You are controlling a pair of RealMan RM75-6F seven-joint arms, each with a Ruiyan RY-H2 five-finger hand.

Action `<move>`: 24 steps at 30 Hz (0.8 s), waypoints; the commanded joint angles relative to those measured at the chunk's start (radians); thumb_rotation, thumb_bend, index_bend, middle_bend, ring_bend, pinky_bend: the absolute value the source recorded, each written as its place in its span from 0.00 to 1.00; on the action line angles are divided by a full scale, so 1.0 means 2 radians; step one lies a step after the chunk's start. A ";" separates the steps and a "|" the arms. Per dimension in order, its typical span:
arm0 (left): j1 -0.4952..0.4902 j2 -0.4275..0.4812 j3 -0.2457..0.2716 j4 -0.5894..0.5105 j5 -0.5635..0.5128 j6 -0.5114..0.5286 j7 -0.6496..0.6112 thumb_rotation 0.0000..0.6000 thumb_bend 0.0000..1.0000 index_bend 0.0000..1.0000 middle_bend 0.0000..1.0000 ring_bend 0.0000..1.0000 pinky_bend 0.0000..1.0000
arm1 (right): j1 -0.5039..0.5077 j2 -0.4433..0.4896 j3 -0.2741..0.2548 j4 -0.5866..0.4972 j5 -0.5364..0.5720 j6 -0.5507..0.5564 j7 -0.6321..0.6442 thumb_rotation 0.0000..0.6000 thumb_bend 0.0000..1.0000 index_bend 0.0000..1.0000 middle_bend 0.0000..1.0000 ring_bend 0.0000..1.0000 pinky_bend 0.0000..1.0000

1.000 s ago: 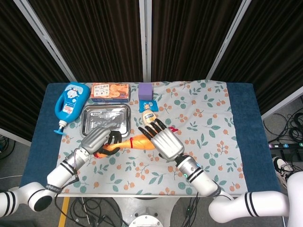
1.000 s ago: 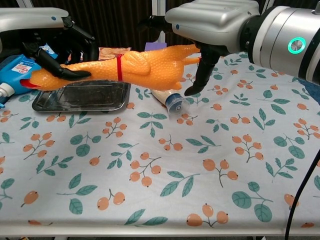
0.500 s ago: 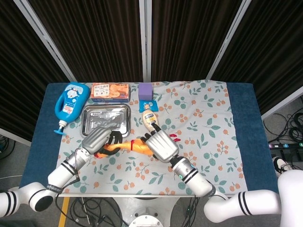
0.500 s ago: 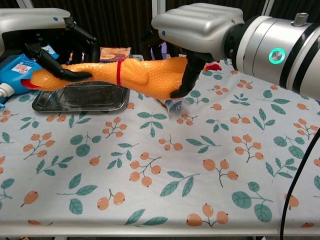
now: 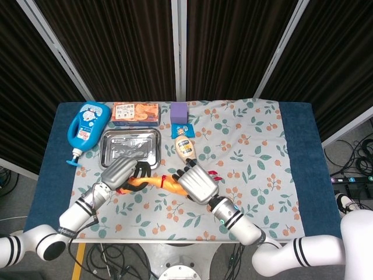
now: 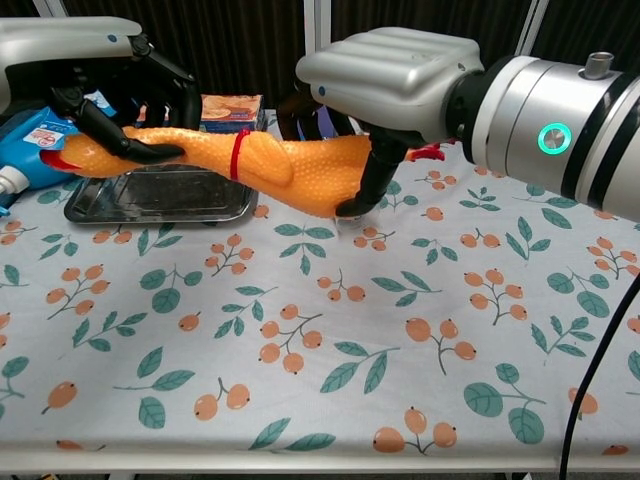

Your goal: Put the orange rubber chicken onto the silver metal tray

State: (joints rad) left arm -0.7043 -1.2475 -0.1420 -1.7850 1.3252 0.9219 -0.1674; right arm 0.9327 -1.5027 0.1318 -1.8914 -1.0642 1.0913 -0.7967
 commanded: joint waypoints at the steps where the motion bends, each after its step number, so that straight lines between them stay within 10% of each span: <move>1: 0.002 0.000 0.001 0.001 0.000 0.003 -0.001 1.00 0.78 0.74 0.76 0.68 0.81 | -0.005 0.010 0.006 -0.006 0.006 0.006 0.004 1.00 0.34 0.76 0.73 0.52 0.22; 4: 0.006 0.000 0.002 0.001 0.002 0.007 -0.003 1.00 0.78 0.74 0.76 0.68 0.81 | -0.008 0.021 0.010 -0.014 0.015 0.008 0.010 1.00 0.06 0.24 0.39 0.25 0.17; 7: 0.010 0.000 0.003 0.001 0.006 0.014 -0.006 1.00 0.78 0.74 0.76 0.68 0.81 | -0.010 0.033 0.014 -0.027 0.028 0.005 0.018 1.00 0.00 0.00 0.11 0.04 0.10; 24: 0.038 -0.012 0.002 0.062 -0.029 0.030 -0.046 1.00 0.78 0.73 0.75 0.68 0.81 | -0.073 0.136 -0.003 -0.055 -0.025 0.038 0.110 1.00 0.00 0.00 0.00 0.00 0.05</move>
State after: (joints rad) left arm -0.6402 -1.2554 -0.1325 -1.7018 1.2943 0.9771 -0.2403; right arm 0.8221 -1.2763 0.1420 -1.9873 -1.0776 1.1417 -0.6155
